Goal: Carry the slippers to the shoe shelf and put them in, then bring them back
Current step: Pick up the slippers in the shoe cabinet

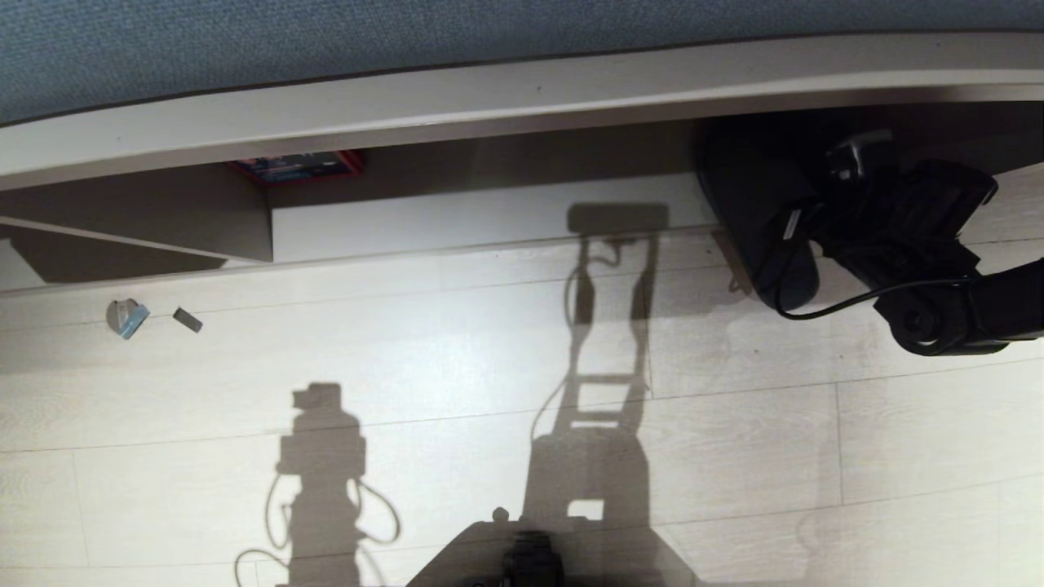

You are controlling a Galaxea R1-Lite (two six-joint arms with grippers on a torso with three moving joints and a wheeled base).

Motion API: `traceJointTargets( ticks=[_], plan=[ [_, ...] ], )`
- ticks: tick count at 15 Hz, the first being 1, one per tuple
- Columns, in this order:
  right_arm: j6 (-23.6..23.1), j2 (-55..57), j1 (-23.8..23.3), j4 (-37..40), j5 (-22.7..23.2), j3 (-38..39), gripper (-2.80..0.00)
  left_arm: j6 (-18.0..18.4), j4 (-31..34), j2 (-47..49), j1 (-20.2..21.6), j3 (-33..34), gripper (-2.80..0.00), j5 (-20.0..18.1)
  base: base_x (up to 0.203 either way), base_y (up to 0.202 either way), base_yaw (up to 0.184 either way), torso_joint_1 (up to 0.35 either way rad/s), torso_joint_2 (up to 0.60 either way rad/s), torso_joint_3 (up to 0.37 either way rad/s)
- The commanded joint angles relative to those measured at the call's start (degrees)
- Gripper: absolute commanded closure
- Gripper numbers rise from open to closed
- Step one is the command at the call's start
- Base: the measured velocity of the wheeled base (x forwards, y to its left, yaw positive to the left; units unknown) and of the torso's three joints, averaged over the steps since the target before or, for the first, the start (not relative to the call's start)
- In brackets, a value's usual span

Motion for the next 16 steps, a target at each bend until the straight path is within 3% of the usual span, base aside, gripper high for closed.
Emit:
traceJointTargets(
  ticks=[1,10,16],
  plan=[
    [0.2,0.2,0.3,-6.3,0.6,-1.3,0.00,0.0,0.0,0.0,0.0,0.0,0.00,0.0,0.000,0.000,0.000,0.000,0.00,0.000],
    [1.3,0.1,3.8,-12.4,1.2,-8.9,0.00,0.1,0.0,0.0,0.1,0.0,0.00,0.0,0.000,0.000,0.000,0.000,0.00,0.000],
    [-0.1,-5.4,4.1,-3.4,-1.0,-0.6,0.00,0.1,0.0,0.1,0.0,0.0,0.00,0.0,0.000,0.000,0.000,0.000,0.00,0.000]
  ],
)
